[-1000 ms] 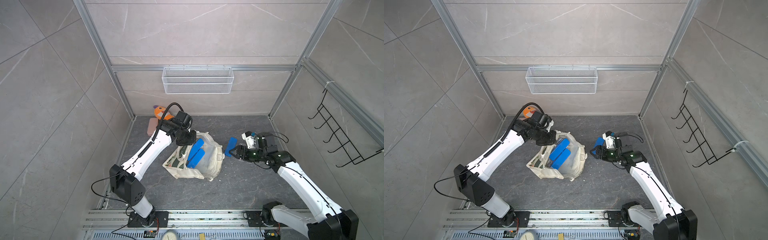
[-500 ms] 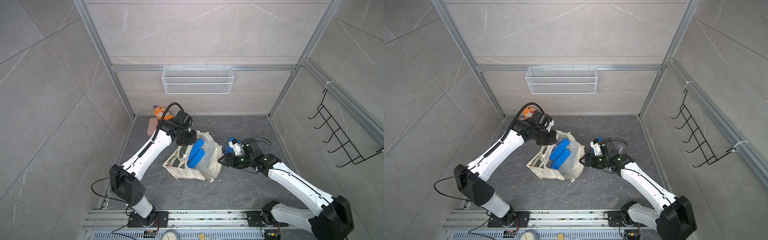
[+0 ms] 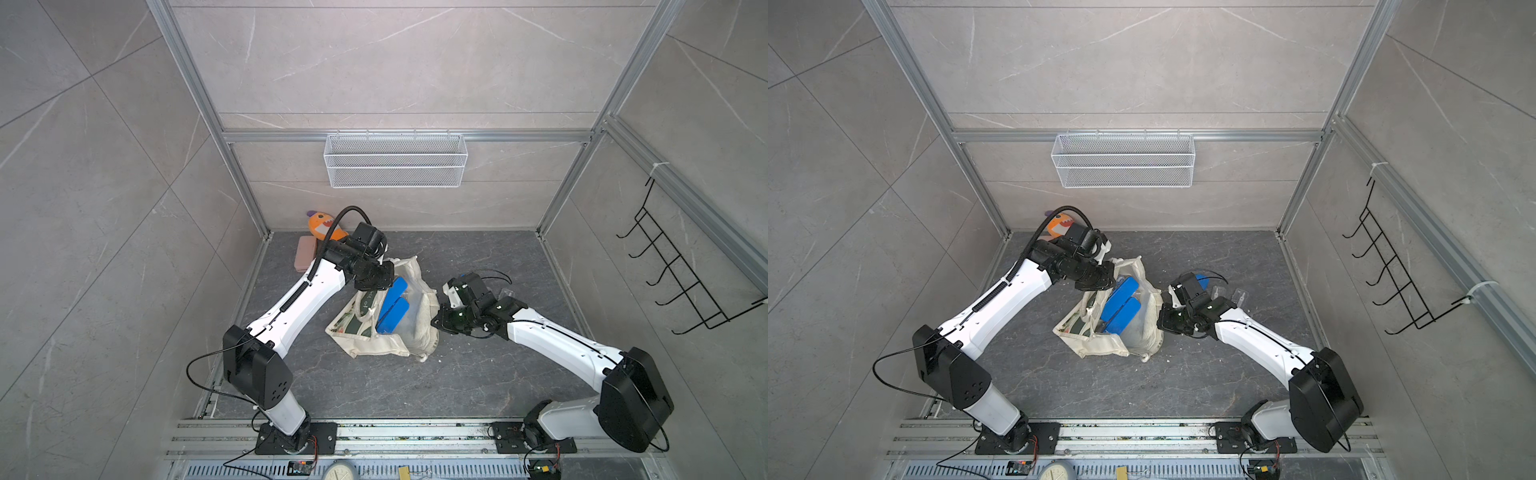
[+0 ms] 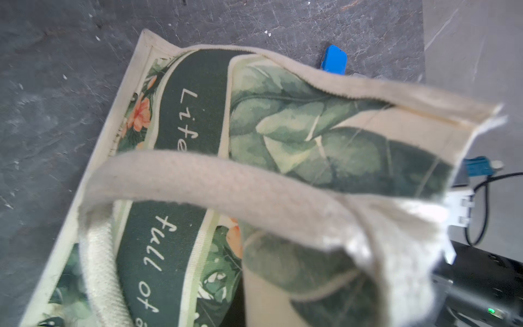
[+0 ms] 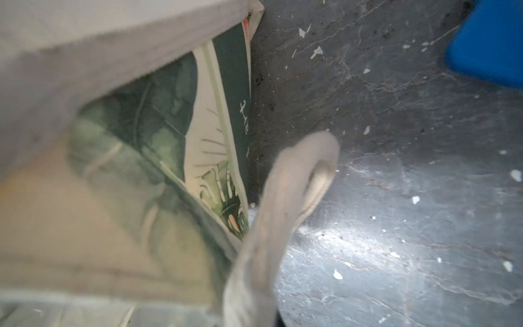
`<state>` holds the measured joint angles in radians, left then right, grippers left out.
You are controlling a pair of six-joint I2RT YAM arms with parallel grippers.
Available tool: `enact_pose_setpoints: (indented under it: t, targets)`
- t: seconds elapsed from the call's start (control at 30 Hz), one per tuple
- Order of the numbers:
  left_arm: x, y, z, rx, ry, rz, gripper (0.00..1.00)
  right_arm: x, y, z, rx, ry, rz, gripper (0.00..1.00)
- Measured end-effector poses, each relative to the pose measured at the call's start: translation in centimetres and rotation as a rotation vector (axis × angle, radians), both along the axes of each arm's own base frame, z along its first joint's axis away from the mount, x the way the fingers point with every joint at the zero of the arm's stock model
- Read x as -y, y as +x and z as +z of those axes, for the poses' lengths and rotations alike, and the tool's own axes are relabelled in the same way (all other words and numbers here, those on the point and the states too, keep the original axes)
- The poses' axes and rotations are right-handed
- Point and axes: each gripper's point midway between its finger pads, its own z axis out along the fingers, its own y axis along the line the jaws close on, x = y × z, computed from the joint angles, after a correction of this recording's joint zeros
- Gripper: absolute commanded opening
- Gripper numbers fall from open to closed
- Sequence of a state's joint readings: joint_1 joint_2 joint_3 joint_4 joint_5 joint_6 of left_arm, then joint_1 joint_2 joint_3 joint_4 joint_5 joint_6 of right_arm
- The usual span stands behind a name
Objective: Take out the compass set from the canvas bag
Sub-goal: Adjust the canvas bag at the center of the board.
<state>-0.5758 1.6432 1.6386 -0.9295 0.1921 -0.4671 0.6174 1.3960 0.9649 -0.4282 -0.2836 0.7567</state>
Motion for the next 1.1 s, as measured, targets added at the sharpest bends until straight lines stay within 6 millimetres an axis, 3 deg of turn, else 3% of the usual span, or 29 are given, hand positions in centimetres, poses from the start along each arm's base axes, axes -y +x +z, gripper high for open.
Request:
enact_pose_setpoints:
  t: [0.07, 0.23, 0.5, 0.6, 0.73, 1.1]
  targets:
    - [-0.5, -0.1, -0.2, -0.001, 0.026, 0.008, 0.41, -0.6, -0.1, 0.5, 0.015, -0.003, 0.000, 0.02]
    - [-3.2, -0.7, -1.4, -0.023, 0.160, 0.061, 0.46, -1.5, -0.5, 0.9, 0.036, -0.025, -0.014, 0.02]
    - [-6.3, -4.0, -0.3, -0.044, 0.228, 0.079, 0.47, -1.5, -0.7, 1.3, 0.053, -0.058, -0.041, 0.02]
    - [-6.3, -5.0, -0.2, -0.062, 0.203, 0.073, 0.35, -1.5, -0.7, 1.4, 0.056, -0.062, -0.045, 0.02]
    - [-5.9, -5.9, -1.1, -0.114, 0.166, 0.072, 0.02, -1.6, -0.9, 1.4, 0.057, -0.060, -0.041, 0.02]
    - [-5.5, -5.8, -1.0, -0.135, 0.130, 0.121, 0.00, -3.1, -1.8, 2.1, 0.082, -0.041, -0.017, 0.03]
